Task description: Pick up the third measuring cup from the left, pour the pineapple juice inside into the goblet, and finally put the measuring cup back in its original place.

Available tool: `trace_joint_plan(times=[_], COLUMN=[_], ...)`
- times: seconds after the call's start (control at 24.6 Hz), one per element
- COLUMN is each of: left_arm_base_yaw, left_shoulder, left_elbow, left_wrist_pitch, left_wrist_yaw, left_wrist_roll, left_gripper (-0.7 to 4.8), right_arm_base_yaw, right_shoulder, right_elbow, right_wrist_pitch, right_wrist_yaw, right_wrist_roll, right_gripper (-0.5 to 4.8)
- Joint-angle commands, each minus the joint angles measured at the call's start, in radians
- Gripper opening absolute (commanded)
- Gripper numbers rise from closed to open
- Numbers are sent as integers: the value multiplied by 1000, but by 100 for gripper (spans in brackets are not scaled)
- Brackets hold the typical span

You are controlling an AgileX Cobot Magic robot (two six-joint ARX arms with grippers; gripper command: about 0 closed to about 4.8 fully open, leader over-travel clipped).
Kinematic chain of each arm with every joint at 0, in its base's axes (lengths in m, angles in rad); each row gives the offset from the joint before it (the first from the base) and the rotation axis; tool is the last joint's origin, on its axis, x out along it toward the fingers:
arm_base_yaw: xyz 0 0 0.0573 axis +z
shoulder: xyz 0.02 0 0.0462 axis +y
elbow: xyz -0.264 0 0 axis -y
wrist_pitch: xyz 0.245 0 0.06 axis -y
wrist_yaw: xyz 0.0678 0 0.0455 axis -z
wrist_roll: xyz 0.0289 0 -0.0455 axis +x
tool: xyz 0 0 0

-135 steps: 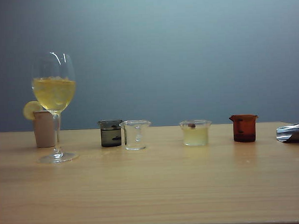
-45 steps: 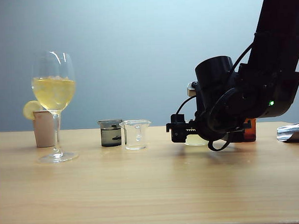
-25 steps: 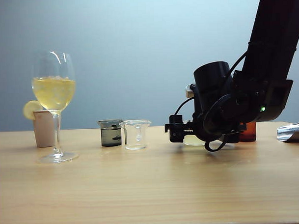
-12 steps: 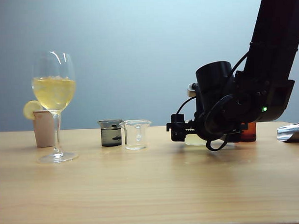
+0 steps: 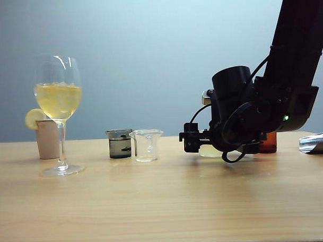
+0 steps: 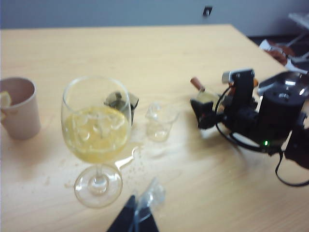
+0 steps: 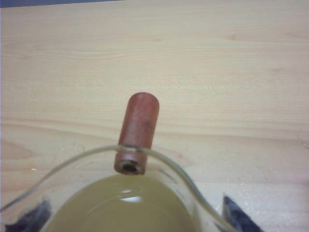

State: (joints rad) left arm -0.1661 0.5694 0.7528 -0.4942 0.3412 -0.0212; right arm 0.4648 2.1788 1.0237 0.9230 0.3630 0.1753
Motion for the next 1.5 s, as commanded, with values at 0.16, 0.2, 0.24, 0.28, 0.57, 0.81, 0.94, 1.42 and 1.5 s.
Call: trace_joint_plan(times=[0.16,0.2,0.24,0.28,0.57,0.81,0.94,1.42,1.5], left_arm_base_yaw=[1,1,1,1,1,1,1,1,1], left_shoulder=[-2,-2,-2,-2,-2,-2,-2,-2,-2], left_elbow=[4,4,4,4,4,4,4,4,4], left_wrist_pitch=[-6,-6,-5,-5,-5,5,16,26,29], left_wrist_yaw=[8,10,16,20,22,21,21,19,19], left_wrist_roll=[10,10,10,10,10,10,10,10,9], left_gripper=[-5,-5,-5,-5,-5,-5,-5,-5,-5], right_arm_base_yaw=[1,1,1,1,1,1,1,1,1], right_shoulder=[-2,-2,-2,-2,-2,-3,-13,-129,-177], right_elbow=[3,3,3,3,3,3,3,3,3], right_wrist_pitch=[16,16,16,16,17,43,53,11,-22], right_wrist_yaw=[-3,-3,-3,-3,-4,-6,-34,-46,-78], right_wrist_roll=[1,1,1,1,1,0,0,-26,-26], right_gripper=[426,403,372,342,42,14,-1,-1,-1])
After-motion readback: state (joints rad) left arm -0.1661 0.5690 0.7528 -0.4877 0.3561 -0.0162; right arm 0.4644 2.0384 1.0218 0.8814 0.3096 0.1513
